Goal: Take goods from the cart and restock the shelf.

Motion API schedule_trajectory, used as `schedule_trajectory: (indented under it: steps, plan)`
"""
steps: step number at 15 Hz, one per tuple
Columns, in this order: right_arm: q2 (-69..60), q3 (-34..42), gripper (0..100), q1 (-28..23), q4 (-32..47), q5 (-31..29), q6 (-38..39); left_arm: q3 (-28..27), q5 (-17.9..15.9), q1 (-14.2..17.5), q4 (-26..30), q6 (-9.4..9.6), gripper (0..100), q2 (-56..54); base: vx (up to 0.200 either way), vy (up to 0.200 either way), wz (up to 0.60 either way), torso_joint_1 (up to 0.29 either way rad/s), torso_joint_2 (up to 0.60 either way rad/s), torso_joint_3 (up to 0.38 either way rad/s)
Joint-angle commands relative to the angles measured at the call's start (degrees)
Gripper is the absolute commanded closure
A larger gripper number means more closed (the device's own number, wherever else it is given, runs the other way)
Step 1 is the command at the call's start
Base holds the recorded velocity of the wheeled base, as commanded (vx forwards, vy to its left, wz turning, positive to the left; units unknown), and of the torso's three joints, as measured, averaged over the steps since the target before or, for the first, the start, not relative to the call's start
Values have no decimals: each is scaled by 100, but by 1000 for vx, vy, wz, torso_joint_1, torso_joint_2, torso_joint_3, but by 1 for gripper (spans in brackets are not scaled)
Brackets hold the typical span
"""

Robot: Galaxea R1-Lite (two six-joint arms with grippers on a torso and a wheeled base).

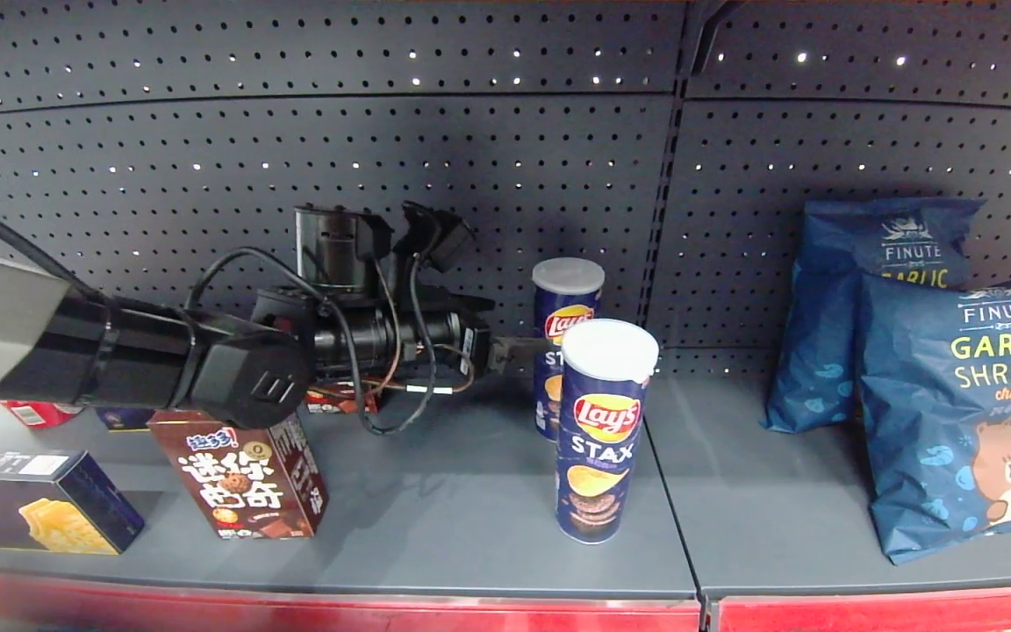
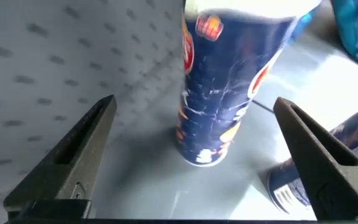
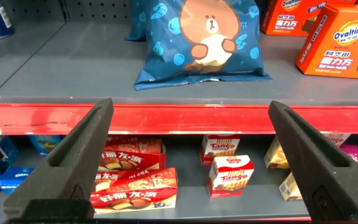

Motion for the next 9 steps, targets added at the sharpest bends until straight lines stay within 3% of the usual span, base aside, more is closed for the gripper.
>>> schedule_trajectory:
  steps: [1,4,9]
  plan:
    - [7,-1,0,0,0,-4,-6,42,186,10,17,-25,0,-428,0,0,0,0,0,0]
    - [7,-1,0,0,0,-4,-6,113,502,37,43,-33,0,-832,0,0,0,0,0,0]
    - [7,-10,0,0,26,32,11,631,1680,37,52,19,0,-1984,0,0,0,0,0,0]
